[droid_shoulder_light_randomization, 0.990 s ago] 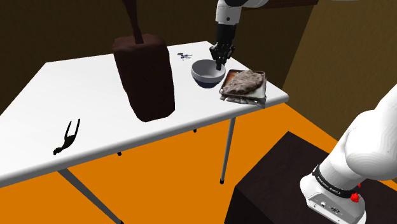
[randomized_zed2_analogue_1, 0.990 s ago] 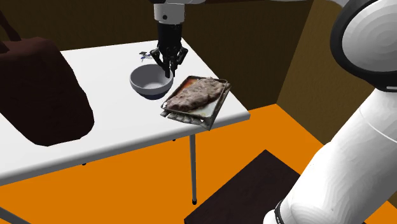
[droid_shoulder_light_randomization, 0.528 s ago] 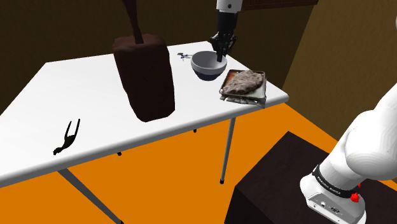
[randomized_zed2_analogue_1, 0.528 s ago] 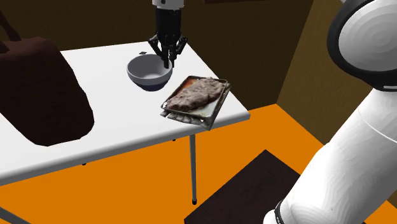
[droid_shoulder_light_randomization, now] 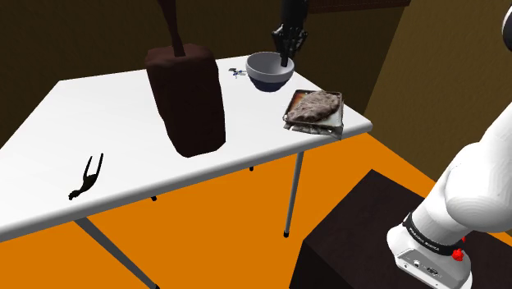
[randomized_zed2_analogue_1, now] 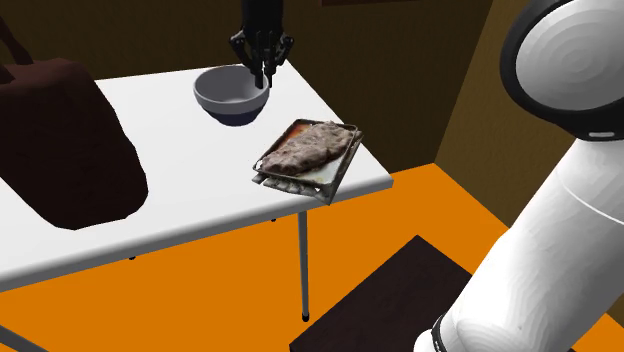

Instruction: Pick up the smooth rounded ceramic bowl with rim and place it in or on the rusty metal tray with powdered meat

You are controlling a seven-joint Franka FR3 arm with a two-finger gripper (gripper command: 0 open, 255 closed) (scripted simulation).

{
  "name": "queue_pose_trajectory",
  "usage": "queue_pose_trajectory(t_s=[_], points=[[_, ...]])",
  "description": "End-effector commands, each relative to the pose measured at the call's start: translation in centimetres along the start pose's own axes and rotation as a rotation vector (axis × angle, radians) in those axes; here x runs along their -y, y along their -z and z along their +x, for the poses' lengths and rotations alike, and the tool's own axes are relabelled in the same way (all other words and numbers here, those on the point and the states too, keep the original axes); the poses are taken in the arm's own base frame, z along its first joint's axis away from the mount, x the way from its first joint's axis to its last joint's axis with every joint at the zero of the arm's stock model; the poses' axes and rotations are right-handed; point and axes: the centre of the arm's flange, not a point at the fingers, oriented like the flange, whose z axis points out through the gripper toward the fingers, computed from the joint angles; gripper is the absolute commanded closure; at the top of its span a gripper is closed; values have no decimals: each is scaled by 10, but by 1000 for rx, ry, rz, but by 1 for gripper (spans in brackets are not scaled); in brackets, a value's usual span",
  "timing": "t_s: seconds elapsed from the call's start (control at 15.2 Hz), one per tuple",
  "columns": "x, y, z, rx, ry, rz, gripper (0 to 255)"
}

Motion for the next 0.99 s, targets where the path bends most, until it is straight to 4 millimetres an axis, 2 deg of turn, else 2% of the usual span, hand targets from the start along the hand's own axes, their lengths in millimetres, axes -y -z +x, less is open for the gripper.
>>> queue_pose_trajectory(t_s=[0.0,0.26,0.92], points=[[1,10,1,0,0,0,255],[4,30,0,0,0,0,255],[-85,61,-92,0,0,0,255]])
